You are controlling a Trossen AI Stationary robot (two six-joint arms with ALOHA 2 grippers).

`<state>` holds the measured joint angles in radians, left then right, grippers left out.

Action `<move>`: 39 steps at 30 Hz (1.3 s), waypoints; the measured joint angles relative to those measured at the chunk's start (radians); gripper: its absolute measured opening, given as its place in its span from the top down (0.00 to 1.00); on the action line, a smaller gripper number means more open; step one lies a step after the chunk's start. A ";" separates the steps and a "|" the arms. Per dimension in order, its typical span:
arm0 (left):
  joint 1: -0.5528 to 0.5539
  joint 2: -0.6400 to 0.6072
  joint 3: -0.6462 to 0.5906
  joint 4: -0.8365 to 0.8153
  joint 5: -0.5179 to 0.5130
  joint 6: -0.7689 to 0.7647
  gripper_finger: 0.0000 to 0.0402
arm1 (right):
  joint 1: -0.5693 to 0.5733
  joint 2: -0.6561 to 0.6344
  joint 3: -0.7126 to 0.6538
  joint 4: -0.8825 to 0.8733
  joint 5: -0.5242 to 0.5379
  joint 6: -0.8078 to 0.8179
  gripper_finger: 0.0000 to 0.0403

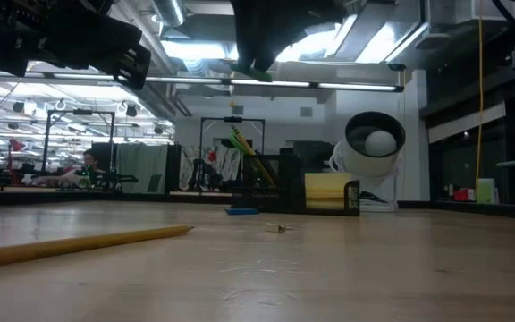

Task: Pick and place office supplies into organizer
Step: Put the green eraser into the black desk organizer

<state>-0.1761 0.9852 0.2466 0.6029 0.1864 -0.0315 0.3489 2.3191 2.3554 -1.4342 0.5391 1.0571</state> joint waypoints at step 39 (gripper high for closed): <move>0.000 0.000 0.000 -0.039 0.000 -0.011 0.99 | -0.356 -0.009 -0.005 -0.006 -0.061 -0.572 0.77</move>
<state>-0.1761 0.9848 0.2466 0.5640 0.1865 -0.0425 -0.0071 2.3096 2.3503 -1.4406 0.4784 0.4852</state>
